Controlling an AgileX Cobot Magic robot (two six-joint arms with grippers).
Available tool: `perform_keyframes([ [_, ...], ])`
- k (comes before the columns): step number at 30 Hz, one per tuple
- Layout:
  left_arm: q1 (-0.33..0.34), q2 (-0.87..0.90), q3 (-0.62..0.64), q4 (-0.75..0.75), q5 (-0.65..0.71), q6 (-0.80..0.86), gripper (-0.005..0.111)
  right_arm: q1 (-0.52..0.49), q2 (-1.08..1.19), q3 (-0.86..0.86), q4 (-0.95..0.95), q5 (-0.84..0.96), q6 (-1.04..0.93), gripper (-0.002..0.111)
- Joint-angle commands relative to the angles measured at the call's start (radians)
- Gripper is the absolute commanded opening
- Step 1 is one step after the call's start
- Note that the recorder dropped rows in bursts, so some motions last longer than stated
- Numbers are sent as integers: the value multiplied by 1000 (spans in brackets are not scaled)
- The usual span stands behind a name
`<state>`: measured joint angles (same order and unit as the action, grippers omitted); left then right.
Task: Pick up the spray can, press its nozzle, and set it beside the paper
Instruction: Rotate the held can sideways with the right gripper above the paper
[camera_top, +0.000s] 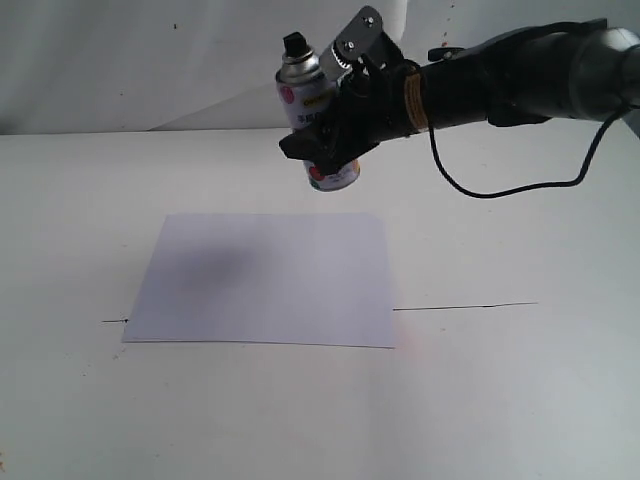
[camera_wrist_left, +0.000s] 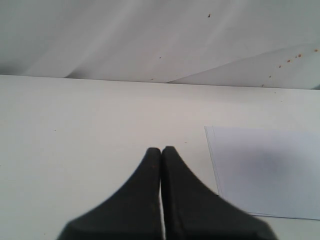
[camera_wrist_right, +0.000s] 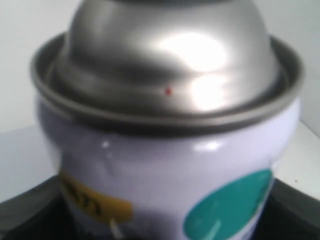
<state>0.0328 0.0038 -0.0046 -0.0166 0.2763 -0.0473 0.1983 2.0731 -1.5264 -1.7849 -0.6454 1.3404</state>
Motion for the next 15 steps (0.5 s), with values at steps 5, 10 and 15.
perform_keyframes([
  [5,-3,-4,5,0,-11,0,0,1,-69,66,80,-3,-213,0],
  [10,-3,-4,5,0,-11,0,0,12,-84,89,76,75,-234,0],
  [15,-3,-4,5,0,-11,0,0,35,-118,165,117,215,-378,0],
])
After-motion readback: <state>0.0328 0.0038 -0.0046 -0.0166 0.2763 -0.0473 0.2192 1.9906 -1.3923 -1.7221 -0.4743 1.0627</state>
